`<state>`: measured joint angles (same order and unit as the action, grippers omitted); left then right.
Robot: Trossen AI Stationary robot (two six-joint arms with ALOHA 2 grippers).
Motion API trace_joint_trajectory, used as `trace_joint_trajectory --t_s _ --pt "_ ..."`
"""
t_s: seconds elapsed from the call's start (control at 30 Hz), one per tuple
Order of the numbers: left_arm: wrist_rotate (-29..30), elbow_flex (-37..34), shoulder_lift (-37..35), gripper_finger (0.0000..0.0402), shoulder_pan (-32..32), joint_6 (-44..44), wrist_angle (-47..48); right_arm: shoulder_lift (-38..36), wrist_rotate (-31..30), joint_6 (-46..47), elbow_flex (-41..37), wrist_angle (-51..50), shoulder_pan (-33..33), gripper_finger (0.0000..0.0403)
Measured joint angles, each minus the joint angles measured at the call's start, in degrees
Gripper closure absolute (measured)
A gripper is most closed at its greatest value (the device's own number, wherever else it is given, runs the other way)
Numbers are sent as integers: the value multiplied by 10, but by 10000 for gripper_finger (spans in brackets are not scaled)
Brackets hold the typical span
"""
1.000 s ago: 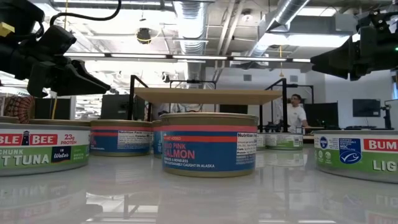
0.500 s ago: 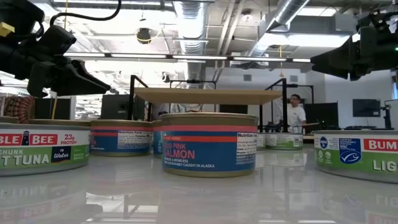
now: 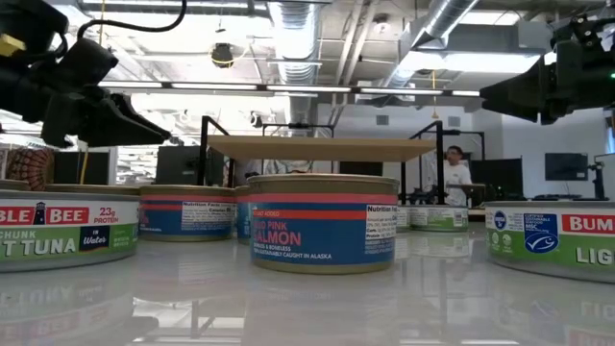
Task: Stack canned seafood by type on shelf
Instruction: Put the the blue tuna can on the shelf
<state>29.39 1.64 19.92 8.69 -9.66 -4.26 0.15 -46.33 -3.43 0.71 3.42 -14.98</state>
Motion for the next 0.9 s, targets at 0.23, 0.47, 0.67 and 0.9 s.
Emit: trace_joint_trajectory --t_s 0.23,0.47,0.67,0.9 --pt "-37 0 0 260 0 144 -20 0 0 0 0 0 1 129" --pt "-118 7 0 260 0 186 -27 0 1 202 -1 42 0 129" --pt "-146 62 24 260 0 202 5 0 47 277 -1 57 0 129" --pt "-141 95 77 260 0 158 -17 3 54 282 -1 106 3 129"
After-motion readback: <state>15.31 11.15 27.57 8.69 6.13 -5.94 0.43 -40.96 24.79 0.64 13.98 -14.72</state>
